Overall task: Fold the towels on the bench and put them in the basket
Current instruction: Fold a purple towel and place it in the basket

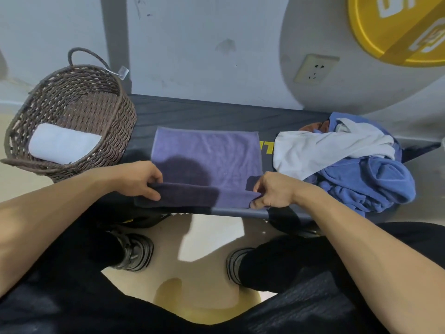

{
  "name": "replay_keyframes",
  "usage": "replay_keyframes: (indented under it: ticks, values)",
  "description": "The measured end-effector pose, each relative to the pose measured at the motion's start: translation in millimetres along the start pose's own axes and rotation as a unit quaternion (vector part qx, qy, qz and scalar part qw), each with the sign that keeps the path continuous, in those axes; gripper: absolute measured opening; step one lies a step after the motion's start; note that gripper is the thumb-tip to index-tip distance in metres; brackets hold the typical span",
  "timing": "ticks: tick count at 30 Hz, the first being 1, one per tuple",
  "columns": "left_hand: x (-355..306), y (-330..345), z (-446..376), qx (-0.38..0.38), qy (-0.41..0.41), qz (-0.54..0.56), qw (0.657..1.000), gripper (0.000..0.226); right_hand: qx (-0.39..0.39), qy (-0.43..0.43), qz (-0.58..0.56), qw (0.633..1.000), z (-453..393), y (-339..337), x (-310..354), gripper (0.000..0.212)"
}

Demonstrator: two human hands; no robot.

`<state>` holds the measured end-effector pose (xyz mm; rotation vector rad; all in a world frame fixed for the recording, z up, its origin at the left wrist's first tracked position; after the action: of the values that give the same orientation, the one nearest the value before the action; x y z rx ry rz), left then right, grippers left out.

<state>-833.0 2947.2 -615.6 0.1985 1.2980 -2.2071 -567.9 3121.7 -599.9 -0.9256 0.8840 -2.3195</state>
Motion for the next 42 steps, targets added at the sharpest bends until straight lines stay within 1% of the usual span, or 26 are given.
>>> replay_keyframes:
  ticks: [2,4,6,8,10,12,13,15,17,18,20,22,24,26,28,30,32,33,34,35,36,37,39,40,41,42]
  values:
    - [10.5,-6.6,0.6,0.008,-0.039,0.054,0.998,0.017,-0.008,0.022,-0.068,0.997,2.3,-4.9,-1.4,0.025]
    - [24.6,-15.3,0.0,-0.044,-0.089,0.138,0.985,0.013,-0.037,0.046,-0.158,0.986,0.6,-12.3,-5.8,0.026]
    - [40.6,-16.6,-1.2,-0.1,-0.149,0.265,0.947,0.013,-0.077,0.089,-0.257,0.959,-2.8,-16.5,-14.4,0.033]
    - [48.7,-7.7,0.4,-0.096,-0.203,0.345,0.911,0.018,-0.114,0.138,-0.339,0.923,-6.0,-12.1,-22.9,0.032]
    - [50.7,4.9,2.9,-0.058,-0.241,0.363,0.898,0.025,-0.135,0.174,-0.378,0.899,-7.5,-2.8,-26.5,0.032]
    - [49.8,15.1,2.6,-0.041,-0.254,0.382,0.888,0.028,-0.15,0.181,-0.358,0.904,-9.1,4.9,-26.5,0.035]
    - [49.6,16.9,1.5,-0.051,-0.253,0.386,0.886,0.025,-0.16,0.173,-0.334,0.913,-11.0,6.0,-25.6,0.035]
    - [50.7,16.5,0.6,-0.093,-0.239,0.364,0.896,0.015,-0.173,0.15,-0.265,0.937,-13.7,4.0,-22.9,0.026]
    - [48.9,17.2,2.7,-0.118,-0.214,0.339,0.909,0.008,-0.161,0.127,-0.188,0.961,-14.3,1.7,-20.7,0.016]
    - [45.8,18.6,4.3,-0.121,-0.197,0.322,0.918,0.008,-0.148,0.121,-0.164,0.968,-14.1,2.3,-20.8,0.016]
    - [39.5,22.9,7.3,-0.122,-0.17,0.251,0.945,0.011,-0.118,0.118,-0.142,0.976,-13.1,5.5,-22.2,0.02]
    - [32.5,21.7,7.3,-0.149,-0.142,0.157,0.966,0.013,-0.099,0.12,-0.136,0.978,-13.5,6.9,-23.7,0.025]
    - [27.0,14.7,6.8,-0.188,-0.124,0.117,0.967,0.011,-0.095,0.122,-0.124,0.98,-14.9,6.2,-24.9,0.028]
    - [26.9,10.0,5.5,-0.195,-0.125,0.136,0.963,0.011,-0.106,0.122,-0.126,0.979,-17.2,4.3,-26.1,0.032]
    - [29.6,10.9,1.6,-0.167,-0.129,0.197,0.957,0.014,-0.122,0.135,-0.161,0.97,-18.8,0.9,-28.8,0.038]
    - [35.7,4.0,-2.5,-0.187,-0.145,0.301,0.924,0.016,-0.154,0.136,-0.206,0.957,-20.8,-7.0,-30.5,0.042]
    - [46.0,-2.5,-5.9,-0.25,-0.182,0.422,0.852,0.015,-0.203,0.126,-0.277,0.931,-22.6,-17.2,-30.4,0.041]
    - [51.2,-0.2,-6.3,-0.272,-0.206,0.474,0.812,0.018,-0.224,0.131,-0.333,0.906,-22.4,-20.5,-31.5,0.04]
    - [53.9,6.9,-7.0,-0.271,-0.23,0.516,0.779,0.024,-0.236,0.144,-0.384,0.881,-22.4,-21.5,-33.5,0.039]
    - [53.5,18.4,-7.4,-0.249,-0.248,0.545,0.761,0.029,-0.235,0.158,-0.412,0.866,-22.3,-20.2,-35.0,0.038]
    - [50.1,30.9,-6.8,-0.218,-0.262,0.554,0.759,0.031,-0.221,0.169,-0.415,0.866,-21.5,-16.4,-35.6,0.038]
    - [47.6,40.3,-6.3,-0.203,-0.268,0.54,0.772,0.028,-0.199,0.175,-0.395,0.88,-22.0,-11.7,-35.4,0.036]
    - [44.9,40.3,-6.5,-0.234,-0.245,0.442,0.831,0.016,-0.166,0.168,-0.302,0.924,-23.6,-2.8,-33.9,0.032]
    - [42.0,33.6,-6.7,-0.257,-0.224,0.375,0.862,0.014,-0.17,0.162,-0.262,0.936,-24.9,-1.8,-33.4,0.029]
    - [38.2,26.9,-6.2,-0.273,-0.207,0.321,0.883,0.012,-0.18,0.159,-0.24,0.941,-25.8,-2.1,-33.2,0.027]
    - [34.7,22.8,-5.0,-0.278,-0.198,0.291,0.894,0.011,-0.181,0.16,-0.224,0.944,-25.7,-1.6,-33.4,0.025]
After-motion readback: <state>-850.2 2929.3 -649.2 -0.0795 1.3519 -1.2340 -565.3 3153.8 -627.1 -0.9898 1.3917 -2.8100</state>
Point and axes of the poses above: each hand's wrist, its own z-axis away from the middle knuckle, its own y-axis out of the palm, x = y × z, the point moved 6 cm from there along -z, towards the middle knuckle, and after that the axes turned 10 degrees about -x, right-handed, at the moved point
